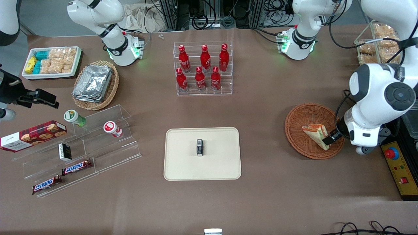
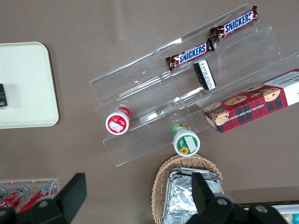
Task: Place sandwich from basket to tray
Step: 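Lower the open left gripper over the wrapped sandwich in the wicker basket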
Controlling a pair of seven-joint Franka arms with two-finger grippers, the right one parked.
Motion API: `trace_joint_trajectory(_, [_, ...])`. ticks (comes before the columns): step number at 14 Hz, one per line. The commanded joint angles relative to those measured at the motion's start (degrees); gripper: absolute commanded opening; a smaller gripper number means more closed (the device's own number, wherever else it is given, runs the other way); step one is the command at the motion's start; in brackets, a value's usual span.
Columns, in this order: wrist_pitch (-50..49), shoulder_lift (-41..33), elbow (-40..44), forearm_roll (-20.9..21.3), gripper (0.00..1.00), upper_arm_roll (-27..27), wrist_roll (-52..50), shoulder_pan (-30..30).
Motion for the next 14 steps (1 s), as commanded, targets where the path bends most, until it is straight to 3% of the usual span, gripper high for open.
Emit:
trace_joint_trajectory(1, [6.84,-1.54,-7.14,-0.20,0.99,0.16,-2.28,-0.21])
trace_joint_trajectory(8, [14.77,-1.89,-15.42,-0.38,0.99,0.16,-3.95,-0.12])
trace_joint_trajectory(14, [16.00,-1.45,-16.74,-0.20,0.99,0.25,-3.69,-0.03])
